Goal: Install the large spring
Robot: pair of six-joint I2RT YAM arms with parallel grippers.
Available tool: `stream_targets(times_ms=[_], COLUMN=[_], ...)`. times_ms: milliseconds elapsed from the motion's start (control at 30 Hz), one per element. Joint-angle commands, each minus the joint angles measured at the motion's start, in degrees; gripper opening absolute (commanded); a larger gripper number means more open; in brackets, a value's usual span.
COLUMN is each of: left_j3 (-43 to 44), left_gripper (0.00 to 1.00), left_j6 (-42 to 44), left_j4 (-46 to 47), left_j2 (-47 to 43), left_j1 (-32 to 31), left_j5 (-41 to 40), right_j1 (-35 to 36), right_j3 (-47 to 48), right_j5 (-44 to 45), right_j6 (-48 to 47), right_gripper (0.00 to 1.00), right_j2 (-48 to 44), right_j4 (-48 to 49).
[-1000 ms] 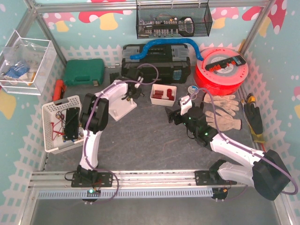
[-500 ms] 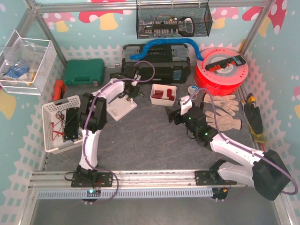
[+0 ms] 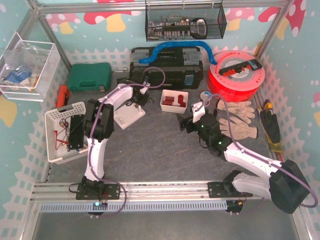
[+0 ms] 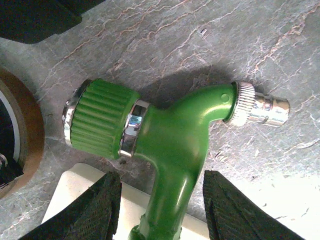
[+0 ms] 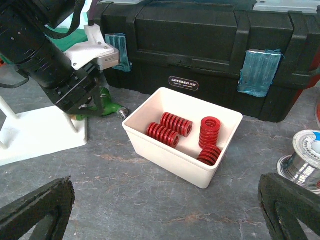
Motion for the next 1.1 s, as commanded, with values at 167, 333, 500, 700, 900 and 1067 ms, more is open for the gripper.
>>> stream_targets(times_ms=[167,333,500,700,900,1067], left_j3=[2.4,3.2,3.3,3.2,2.9,-2.4], left_gripper=[0.45,0.41,0.31,0.10,0.00,0.00], left_j6=[2.0,2.0,2.2,1.9,0.1,-3.9], left_j4=[-1.6,-0.9,-0.7,0.1,2.6,8.7], left_j2=[2.9,3.7,3.7,1.6,-3.6,-10.7], left_j1=[0.5,0.4,0.4,0.2,-0.3,-0.4], left_j5=[1.6,1.6,1.3,2.4,6.6,6.1], right_j1=[0.8,0.8,0.8,0.9,0.8,0.9], right_j3=[-0.8,-0.8,-0.8,-0.7,-0.7,-0.8], right_j5=[1.1,1.2,1.5,1.4,1.7,1.9], right_j6=[-0.9,-1.0,-1.1,-1.2,-1.2,-1.2], right_gripper=[1.00,1.00,1.00,1.00,1.00,1.00], right_j2=[-0.5,-0.5,-0.8,-0.8,-1.0,-1.3], right_j4=[0.8,0.8,0.6,0.7,0.5,0.4])
